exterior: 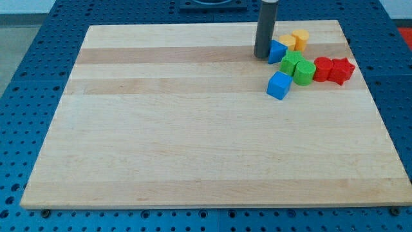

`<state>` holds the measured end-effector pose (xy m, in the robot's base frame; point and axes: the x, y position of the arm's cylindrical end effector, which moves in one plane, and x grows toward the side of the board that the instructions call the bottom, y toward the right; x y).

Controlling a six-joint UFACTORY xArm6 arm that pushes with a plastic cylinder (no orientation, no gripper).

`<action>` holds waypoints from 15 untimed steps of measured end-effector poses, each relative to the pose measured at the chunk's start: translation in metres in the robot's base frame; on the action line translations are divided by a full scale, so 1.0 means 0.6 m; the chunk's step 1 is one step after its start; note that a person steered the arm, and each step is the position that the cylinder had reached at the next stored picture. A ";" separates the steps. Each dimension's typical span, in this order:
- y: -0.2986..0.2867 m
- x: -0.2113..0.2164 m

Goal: Move the red star parallel to the green star

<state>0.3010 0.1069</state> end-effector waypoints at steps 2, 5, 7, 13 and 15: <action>0.002 0.000; -0.050 0.312; 0.177 0.447; 0.284 0.091; 0.263 0.066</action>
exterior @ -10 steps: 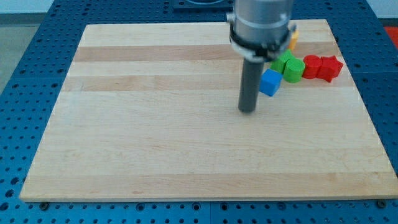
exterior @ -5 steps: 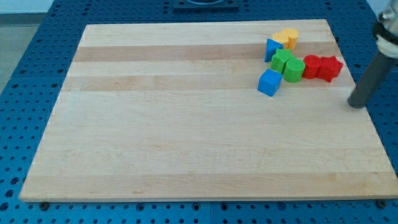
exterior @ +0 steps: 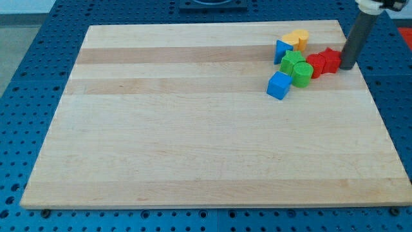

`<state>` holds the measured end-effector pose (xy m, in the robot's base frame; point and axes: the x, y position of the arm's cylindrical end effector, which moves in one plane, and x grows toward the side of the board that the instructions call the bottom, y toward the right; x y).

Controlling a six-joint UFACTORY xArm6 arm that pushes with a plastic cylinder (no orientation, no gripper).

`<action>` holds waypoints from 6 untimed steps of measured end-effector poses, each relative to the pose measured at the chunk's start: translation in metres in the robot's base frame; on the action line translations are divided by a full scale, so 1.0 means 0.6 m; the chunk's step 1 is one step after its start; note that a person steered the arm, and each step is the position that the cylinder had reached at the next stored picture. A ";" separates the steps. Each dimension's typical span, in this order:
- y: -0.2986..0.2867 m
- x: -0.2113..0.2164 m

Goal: Move the red star parallel to the green star

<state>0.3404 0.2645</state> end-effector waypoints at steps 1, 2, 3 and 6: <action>-0.003 -0.016; -0.003 -0.033; -0.003 -0.065; -0.028 -0.131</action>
